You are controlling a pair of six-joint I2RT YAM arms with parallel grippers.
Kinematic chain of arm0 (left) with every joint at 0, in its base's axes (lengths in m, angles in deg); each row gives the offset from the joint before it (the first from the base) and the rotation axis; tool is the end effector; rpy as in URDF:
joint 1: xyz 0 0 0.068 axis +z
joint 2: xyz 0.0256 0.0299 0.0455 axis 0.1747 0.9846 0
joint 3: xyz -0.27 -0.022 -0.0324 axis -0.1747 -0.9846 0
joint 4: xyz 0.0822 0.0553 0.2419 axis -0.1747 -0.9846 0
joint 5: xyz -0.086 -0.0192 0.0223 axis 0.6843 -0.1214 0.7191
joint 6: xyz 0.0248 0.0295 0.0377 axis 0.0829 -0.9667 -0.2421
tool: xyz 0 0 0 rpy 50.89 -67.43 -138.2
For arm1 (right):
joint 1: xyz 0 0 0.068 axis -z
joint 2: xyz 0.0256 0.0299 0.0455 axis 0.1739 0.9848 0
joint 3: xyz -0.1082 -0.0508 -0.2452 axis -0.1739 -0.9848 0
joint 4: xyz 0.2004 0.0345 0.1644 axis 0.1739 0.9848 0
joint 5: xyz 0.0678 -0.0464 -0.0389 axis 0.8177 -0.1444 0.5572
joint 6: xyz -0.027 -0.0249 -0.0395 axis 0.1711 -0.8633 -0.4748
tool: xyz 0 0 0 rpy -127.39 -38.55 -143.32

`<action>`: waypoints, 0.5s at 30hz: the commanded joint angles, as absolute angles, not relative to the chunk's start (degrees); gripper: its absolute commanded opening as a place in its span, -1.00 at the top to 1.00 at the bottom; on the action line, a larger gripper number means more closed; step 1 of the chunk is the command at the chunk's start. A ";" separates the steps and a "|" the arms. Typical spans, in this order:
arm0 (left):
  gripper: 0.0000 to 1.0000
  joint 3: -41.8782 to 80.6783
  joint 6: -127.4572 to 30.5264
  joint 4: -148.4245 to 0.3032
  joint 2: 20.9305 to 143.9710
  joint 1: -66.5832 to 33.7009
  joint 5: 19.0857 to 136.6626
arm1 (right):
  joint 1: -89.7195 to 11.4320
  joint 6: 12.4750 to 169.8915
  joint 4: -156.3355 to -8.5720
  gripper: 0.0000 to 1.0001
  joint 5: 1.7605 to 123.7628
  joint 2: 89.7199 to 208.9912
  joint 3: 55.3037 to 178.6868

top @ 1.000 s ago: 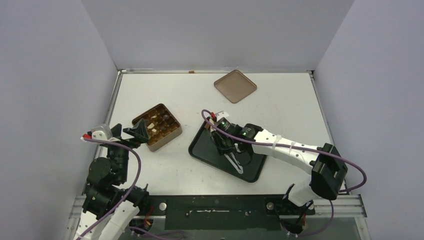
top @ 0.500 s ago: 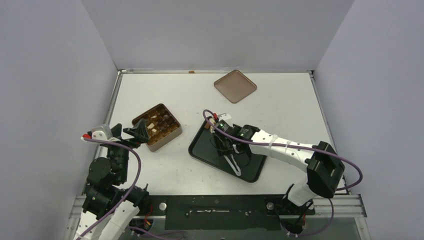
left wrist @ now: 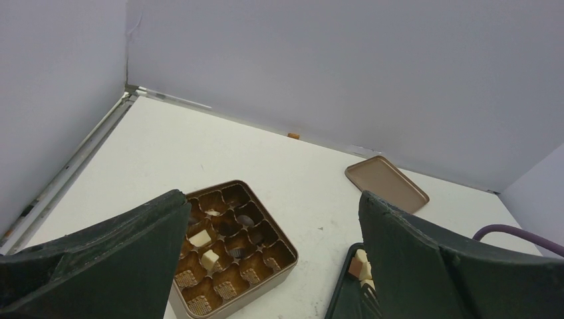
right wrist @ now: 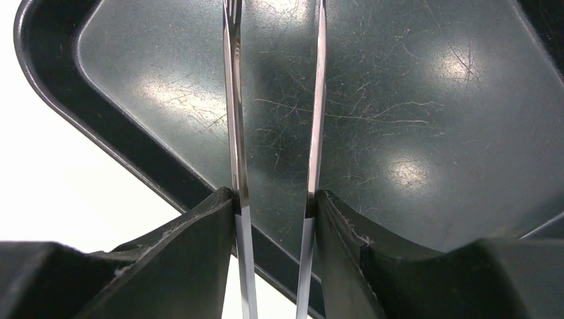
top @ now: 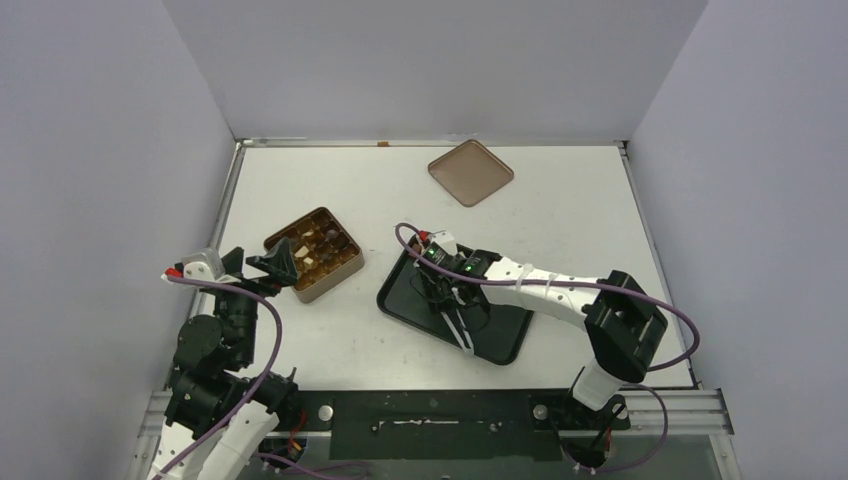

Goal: Pack the chocolate
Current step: Pick up the fake chocolate from the plate.

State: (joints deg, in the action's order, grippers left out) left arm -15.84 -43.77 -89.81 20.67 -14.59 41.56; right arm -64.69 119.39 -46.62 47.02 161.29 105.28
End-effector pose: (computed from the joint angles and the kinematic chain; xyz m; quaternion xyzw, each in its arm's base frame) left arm 0.0692 -0.0133 0.3453 -0.1390 0.6377 -0.1127 0.7492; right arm 0.1905 0.2602 0.2109 -0.1516 0.9631 0.1002 0.1986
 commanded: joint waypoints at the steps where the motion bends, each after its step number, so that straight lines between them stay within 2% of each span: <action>1: -0.95 -15.62 -44.05 -87.81 20.14 -14.55 41.90 | -64.12 119.70 -49.20 0.11 45.98 161.49 108.48; 4: -0.95 -15.62 -44.05 -87.85 20.19 -14.55 41.85 | -63.90 119.61 -49.38 0.15 46.06 161.93 108.53; 10: -0.95 -15.52 -44.07 -87.85 20.22 -14.55 41.76 | -63.81 119.57 -48.92 0.38 46.07 162.08 108.75; 15: -0.95 -15.57 -44.09 -87.86 20.18 -14.55 41.77 | -64.08 119.78 -48.08 0.47 45.54 161.09 108.52</action>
